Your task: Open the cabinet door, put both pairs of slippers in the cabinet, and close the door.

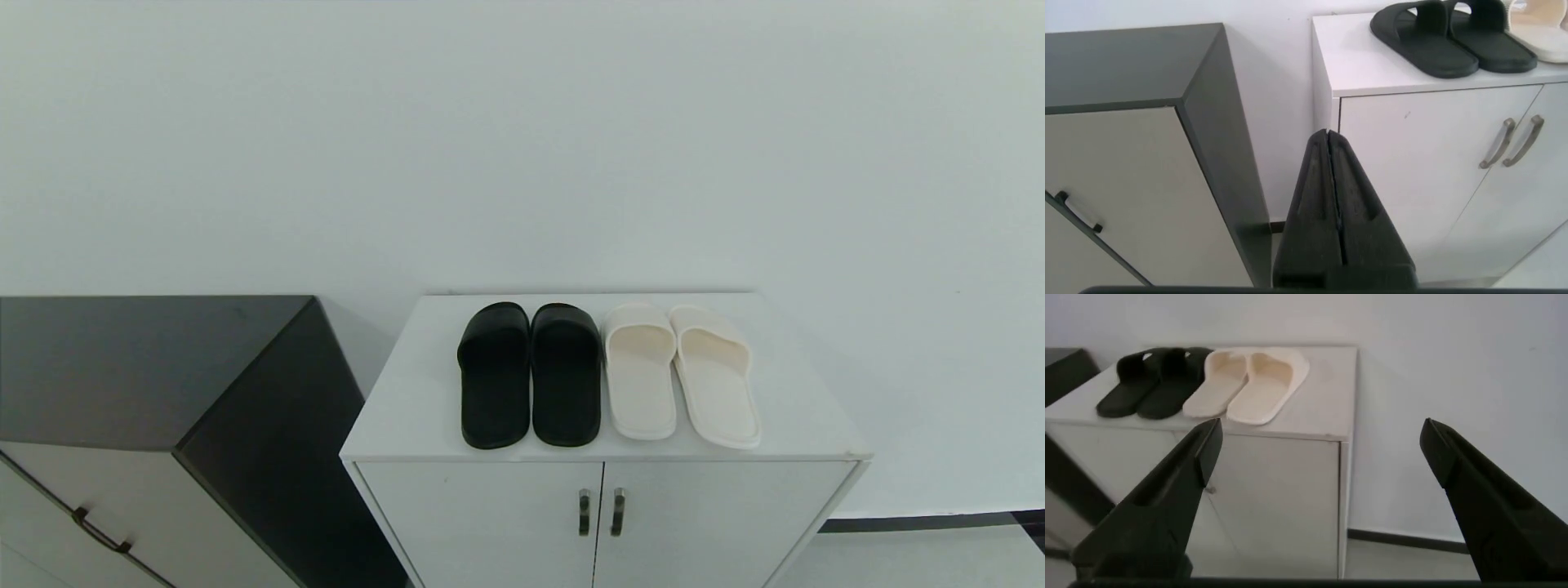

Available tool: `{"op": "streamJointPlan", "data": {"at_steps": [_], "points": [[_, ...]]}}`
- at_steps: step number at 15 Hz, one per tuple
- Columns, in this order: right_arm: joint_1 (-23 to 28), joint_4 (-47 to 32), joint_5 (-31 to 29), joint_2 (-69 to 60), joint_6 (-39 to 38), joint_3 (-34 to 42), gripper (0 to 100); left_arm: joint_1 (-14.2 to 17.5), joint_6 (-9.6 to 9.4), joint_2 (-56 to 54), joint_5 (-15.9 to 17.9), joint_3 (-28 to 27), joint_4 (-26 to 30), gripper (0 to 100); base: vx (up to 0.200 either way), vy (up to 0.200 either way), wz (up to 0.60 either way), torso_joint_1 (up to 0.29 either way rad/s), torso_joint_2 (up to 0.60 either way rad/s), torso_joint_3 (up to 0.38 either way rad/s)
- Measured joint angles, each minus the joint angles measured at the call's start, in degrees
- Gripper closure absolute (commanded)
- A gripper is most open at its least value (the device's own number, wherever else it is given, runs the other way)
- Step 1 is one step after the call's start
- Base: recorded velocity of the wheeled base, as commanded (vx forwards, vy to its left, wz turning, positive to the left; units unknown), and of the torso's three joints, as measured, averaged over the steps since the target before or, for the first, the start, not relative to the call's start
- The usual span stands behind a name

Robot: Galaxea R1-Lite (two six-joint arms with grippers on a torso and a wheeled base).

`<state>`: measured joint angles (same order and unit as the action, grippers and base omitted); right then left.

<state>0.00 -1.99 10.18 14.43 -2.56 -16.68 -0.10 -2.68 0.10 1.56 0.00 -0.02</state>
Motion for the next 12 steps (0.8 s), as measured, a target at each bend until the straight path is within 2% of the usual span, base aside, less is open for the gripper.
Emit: {"op": "streamJointPlan", "data": {"at_steps": [3, 5, 9, 10, 12], "points": [[-2.54, 9.45, 2.44, 13.92, 1.01, -1.48, 0, 0.00, -0.07, 0.00, 0.00, 0.00, 0.02, 100, 0.000, 0.000, 0.00, 0.000, 0.00, 0.000], [-9.45, 14.71, -2.52, 22.64, 0.78, -3.02, 0, 0.00, -0.05, 0.00, 0.00, 0.00, 0.02, 100, 0.000, 0.000, 0.00, 0.000, 0.00, 0.000], [-36.60, 18.52, -25.81, 37.91, -7.95, -9.73, 0, 0.00, -0.05, 0.00, 0.02, 0.00, 0.02, 100, 0.000, 0.000, 0.00, 0.000, 0.00, 0.000], [-41.48, 18.96, -30.81, 42.86, -10.90, -12.46, 0, 0.00, -0.05, 0.00, 0.00, 0.00, 0.02, 100, 0.000, 0.000, 0.00, 0.000, 0.00, 0.000], [-46.23, 19.44, -37.49, 52.21, -15.62, -18.54, 0, 0.00, 0.00, 0.00, 0.05, 0.00, 0.02, 100, 0.000, 0.000, 0.00, 0.000, 0.00, 0.000]]}}
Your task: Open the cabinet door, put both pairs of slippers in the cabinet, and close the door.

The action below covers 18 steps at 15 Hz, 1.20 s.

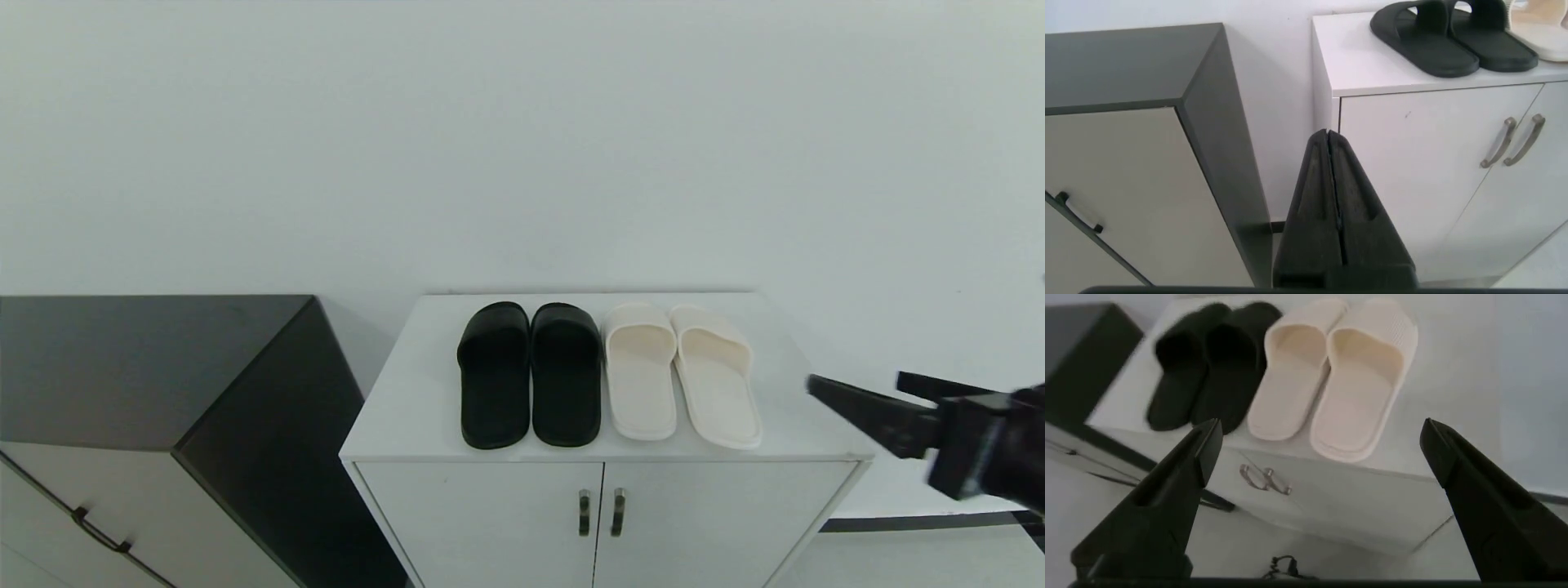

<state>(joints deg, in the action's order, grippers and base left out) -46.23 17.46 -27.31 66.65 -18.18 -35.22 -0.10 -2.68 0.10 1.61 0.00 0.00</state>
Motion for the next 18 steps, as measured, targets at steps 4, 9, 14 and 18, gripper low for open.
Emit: {"op": "streamJointPlan", "data": {"at_steps": [4, 9, 14, 18], "points": [[-1.69, 2.00, -7.25, 17.44, -4.38, -9.90, 0, 0.05, 0.11, 0.00, 0.05, 0.00, 0.02, 100, 0.000, 0.000, 0.00, 0.000, 0.00, 0.000], [1.96, 12.11, -11.93, 35.19, -3.00, -18.27, 0, 0.02, 0.22, 0.00, 0.02, 0.00, 0.00, 100, 0.000, 0.000, 0.00, 0.000, 0.00, 0.000], [6.77, 23.27, -12.08, 46.01, 4.35, -21.67, 0, 0.02, 0.37, 0.00, 0.05, 0.00, 0.00, 100, 0.000, 0.000, 0.00, 0.000, 0.00, 0.000], [7.80, 23.65, -11.82, 49.86, 4.72, -23.30, 0, 0.02, 0.39, 0.00, 0.06, 0.00, 0.00, 100, 0.000, 0.000, 0.00, 0.000, 0.00, 0.000]]}}
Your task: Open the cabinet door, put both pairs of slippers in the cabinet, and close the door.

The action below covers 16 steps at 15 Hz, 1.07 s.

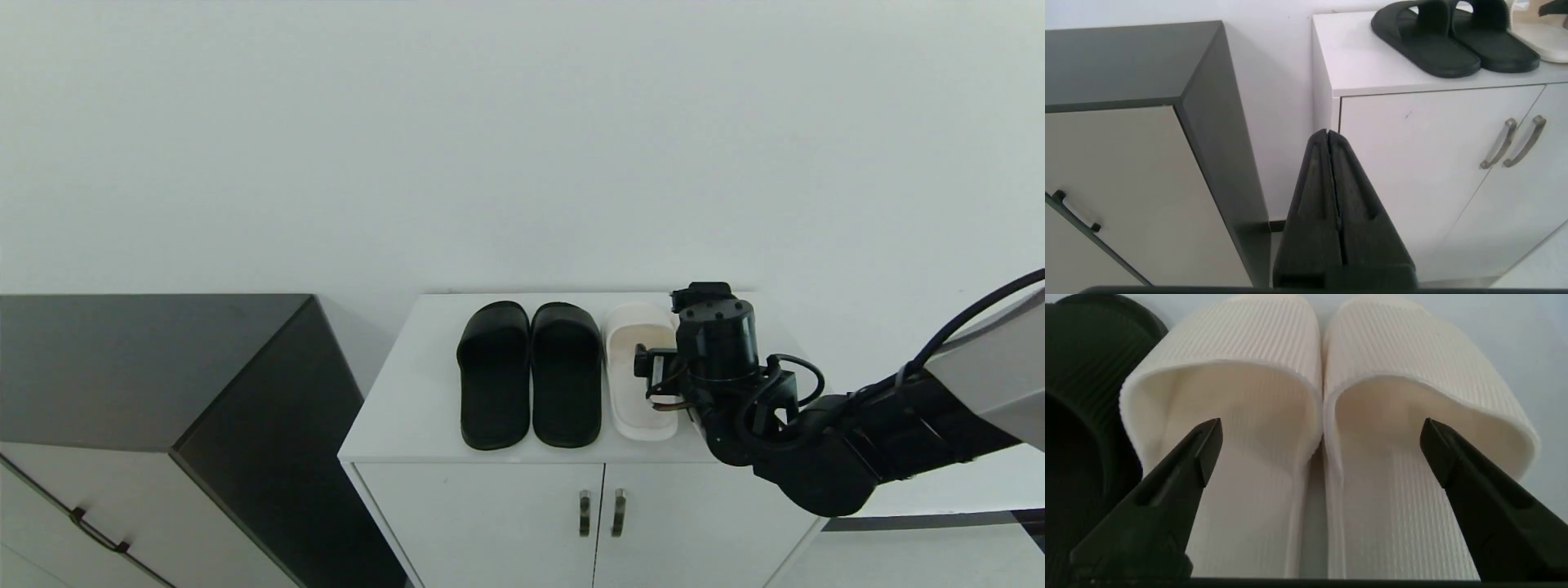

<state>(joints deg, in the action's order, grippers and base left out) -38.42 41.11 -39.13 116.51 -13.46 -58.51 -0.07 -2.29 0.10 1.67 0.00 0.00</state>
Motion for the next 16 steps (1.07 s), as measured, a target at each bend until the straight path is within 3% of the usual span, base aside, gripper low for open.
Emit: {"op": "streamJointPlan", "data": {"at_steps": [9, 10, 16], "points": [[3.28, -0.06, 3.25, 5.88, 1.61, -8.90, 0, -0.04, 0.09, 0.00, 0.00, 0.00, 0.00, 100, 0.000, 0.000, 0.00, 0.000, 0.00, 0.000], [3.60, -0.09, 3.80, 6.35, 1.85, -9.45, 100, -0.02, 0.13, 0.00, 0.00, 0.00, 0.00, 100, 0.000, 0.000, 0.00, 0.000, 0.00, 0.000], [3.84, -0.05, 4.05, 7.03, 2.65, -9.90, 100, -0.04, 0.33, 0.00, -0.01, 0.00, 0.00, 100, 0.000, 0.000, 0.00, 0.000, 0.00, 0.000]]}}
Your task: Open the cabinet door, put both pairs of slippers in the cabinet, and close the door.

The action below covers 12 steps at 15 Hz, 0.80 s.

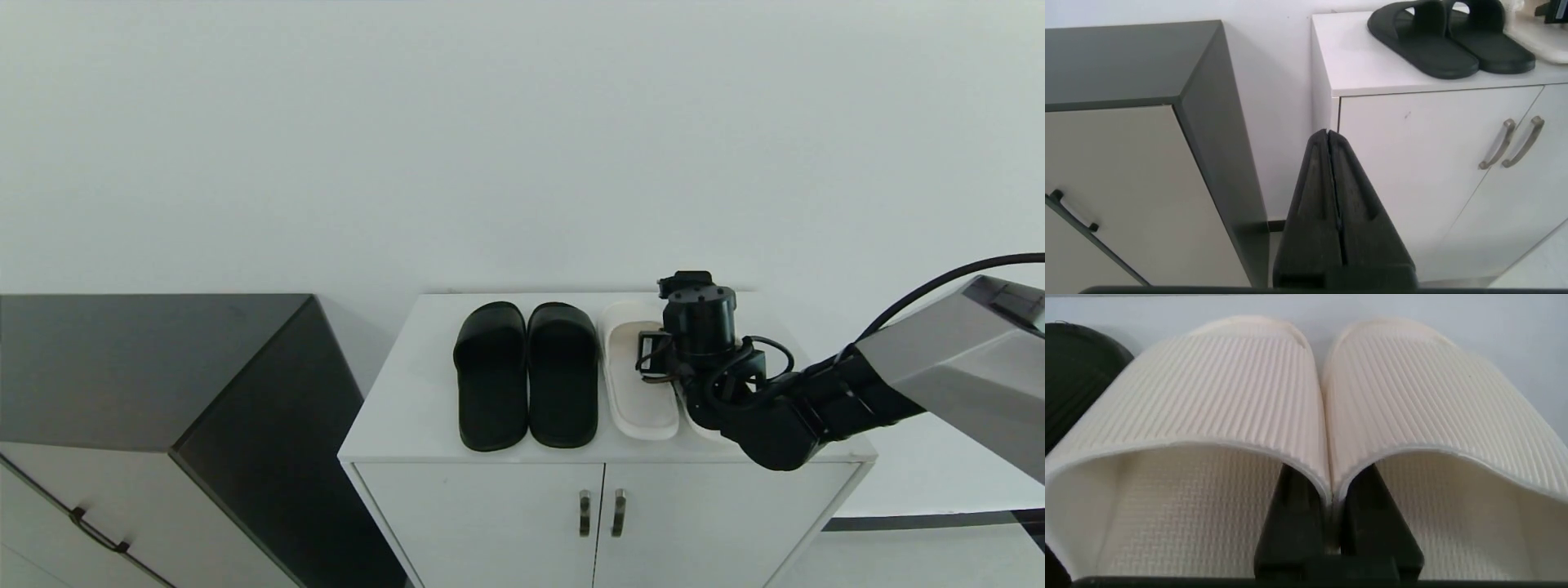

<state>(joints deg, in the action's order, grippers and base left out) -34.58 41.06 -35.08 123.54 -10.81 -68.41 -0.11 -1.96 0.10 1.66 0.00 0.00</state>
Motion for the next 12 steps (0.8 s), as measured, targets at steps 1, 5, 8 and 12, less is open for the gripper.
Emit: {"op": "streamJointPlan", "data": {"at_steps": [1, 5, 8, 12], "points": [[-0.04, 0.00, -0.09, -0.39, 0.15, 0.28, 100, 0.00, 0.05, 0.00, -0.05, 0.00, 0.00, 100, 0.000, 0.000, 0.00, 0.000, 0.00, 0.000], [-1.19, 0.02, -0.20, -5.85, 1.89, 4.94, 100, 0.01, 0.30, 0.00, 0.01, 0.00, 0.00, 100, 0.000, 0.000, 0.00, 0.000, 0.00, 0.000], [-3.95, 0.02, 2.82, -12.98, 2.28, 12.74, 100, 0.01, 0.30, 0.00, 0.00, 0.00, 0.00, 100, 0.000, 0.000, 0.00, 0.000, 0.00, 0.000], [-10.84, -0.20, 11.45, -25.00, 2.26, 25.78, 100, 0.01, 0.30, 0.00, 0.00, 0.00, 0.00, 100, 0.000, 0.000, 0.00, 0.000, 0.00, 0.000]]}}
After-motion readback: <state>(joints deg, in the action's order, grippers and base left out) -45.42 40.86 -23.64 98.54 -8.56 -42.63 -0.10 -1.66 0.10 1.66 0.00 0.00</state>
